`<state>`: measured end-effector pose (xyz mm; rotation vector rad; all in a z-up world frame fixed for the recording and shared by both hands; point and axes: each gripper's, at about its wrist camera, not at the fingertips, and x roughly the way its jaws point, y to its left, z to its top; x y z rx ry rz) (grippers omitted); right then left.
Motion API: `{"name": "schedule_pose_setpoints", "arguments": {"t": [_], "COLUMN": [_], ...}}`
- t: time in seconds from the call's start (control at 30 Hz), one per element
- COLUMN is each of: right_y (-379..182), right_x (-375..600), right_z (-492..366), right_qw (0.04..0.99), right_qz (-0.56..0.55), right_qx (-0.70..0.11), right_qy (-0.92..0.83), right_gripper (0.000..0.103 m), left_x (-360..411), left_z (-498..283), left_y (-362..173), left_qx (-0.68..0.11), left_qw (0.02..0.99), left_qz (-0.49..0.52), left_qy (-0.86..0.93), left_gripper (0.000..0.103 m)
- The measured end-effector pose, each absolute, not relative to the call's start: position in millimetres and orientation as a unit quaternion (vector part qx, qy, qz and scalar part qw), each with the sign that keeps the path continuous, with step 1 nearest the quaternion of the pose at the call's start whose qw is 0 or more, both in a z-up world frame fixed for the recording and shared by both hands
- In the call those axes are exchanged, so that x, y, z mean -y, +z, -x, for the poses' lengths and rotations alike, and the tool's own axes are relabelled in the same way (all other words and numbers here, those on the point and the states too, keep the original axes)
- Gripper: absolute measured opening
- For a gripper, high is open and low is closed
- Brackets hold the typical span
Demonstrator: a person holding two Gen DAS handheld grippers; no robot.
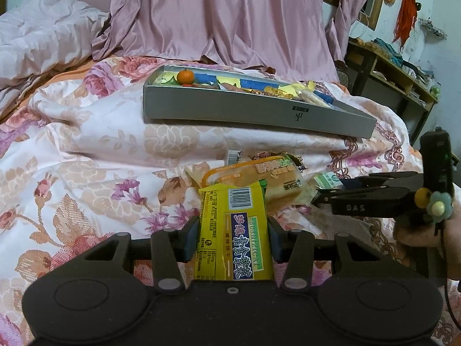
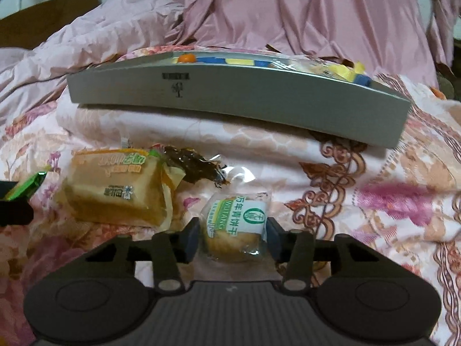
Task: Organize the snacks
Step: 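Grasp the round green-label biscuit pack with the right tool while the left tool holds the wafer bar, then carry the wafer bar and biscuit pack over the tray with both tools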
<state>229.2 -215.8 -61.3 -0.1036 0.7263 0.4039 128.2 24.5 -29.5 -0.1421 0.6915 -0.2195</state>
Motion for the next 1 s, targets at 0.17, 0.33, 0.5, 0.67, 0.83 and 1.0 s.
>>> {"name": "schedule_pose_setpoints", "arguments": {"t": [0.17,0.33,0.5,0.67,0.83,1.0], "right_y": [-54.2,-19.1,1.6,12.0,15.7,19.2], "right_x": [225.7,235.0,230.4,230.9,225.3,222.8], "right_z": [-215.5,-182.8,-132.6,-94.4,-66.5,-63.8], "right_qw": [0.915,0.928,0.932,0.933,0.934,0.938], "right_qz": [0.041,0.01,-0.01,-0.044,-0.049,-0.046], "right_qx": [-0.361,-0.327,-0.299,-0.286,-0.27,-0.253], "right_qy": [0.177,0.18,0.204,0.215,0.23,0.233], "right_gripper": [0.05,0.05,0.05,0.05,0.05,0.05], "left_x": [-24.0,-24.4,-18.2,-10.1,-5.6,-2.6], "left_z": [-127.5,-123.8,-111.5,-94.0,-79.5,-74.1], "left_y": [-30.7,-26.9,-17.1,-6.0,2.0,3.4], "left_qx": [-0.34,-0.329,-0.31,-0.289,-0.269,-0.265], "left_qw": [0.932,0.935,0.94,0.946,0.952,0.954], "left_qz": [0.068,0.072,0.063,0.046,0.042,0.03], "left_qy": [-0.108,-0.112,-0.128,-0.14,-0.142,-0.134], "left_gripper": [0.05,0.05,0.05,0.05,0.05,0.05]}}
